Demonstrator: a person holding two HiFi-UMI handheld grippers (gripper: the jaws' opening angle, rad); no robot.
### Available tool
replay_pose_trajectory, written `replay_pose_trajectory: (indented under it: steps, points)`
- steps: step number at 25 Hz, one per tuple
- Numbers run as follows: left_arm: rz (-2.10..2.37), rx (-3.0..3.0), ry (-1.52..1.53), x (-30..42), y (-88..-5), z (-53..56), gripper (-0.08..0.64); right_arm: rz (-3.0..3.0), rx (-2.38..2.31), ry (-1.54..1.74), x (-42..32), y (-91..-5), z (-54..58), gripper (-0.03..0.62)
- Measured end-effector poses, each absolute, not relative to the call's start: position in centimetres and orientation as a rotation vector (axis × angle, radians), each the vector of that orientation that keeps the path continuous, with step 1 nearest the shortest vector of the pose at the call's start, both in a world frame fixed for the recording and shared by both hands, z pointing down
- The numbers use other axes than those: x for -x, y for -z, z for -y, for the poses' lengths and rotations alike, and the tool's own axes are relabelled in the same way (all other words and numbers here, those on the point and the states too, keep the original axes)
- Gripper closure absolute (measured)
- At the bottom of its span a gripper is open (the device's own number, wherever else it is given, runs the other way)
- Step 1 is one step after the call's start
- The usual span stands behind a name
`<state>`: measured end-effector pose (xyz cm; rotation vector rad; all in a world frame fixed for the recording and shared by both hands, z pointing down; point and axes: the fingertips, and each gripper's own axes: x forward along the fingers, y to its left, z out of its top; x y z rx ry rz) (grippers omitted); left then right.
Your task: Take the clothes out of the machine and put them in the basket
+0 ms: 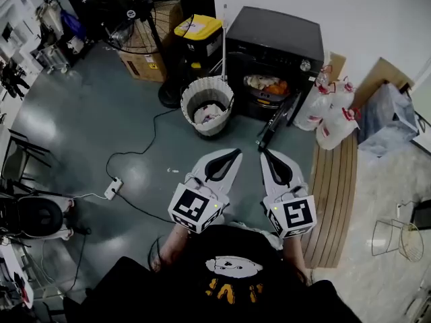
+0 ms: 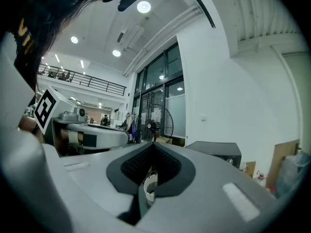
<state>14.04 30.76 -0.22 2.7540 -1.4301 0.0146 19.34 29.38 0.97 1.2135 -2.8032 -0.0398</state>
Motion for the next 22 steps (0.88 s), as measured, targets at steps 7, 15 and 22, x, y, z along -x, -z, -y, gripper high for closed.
replay_pose_trajectory:
  steps: [7,15,22]
  points:
    - [1.451,-2.740,-0.056,-15.1,-0.3,-30.4,0.560,2.825,-1.193,0.015,-20.5,-1.5,-28.7,0.571]
    - [1.459,-2.726,-0.080,-14.8,-0.9,-29.1,0.560,2.824,-1.191,-0.008,-20.4,-2.2,-27.1,0.569]
    - [1.411,-2.738,-0.109,-13.3,-2.3,-25.3,0.560,2.790,-1.230,-0.040,-19.1,-3.4,-23.8,0.569]
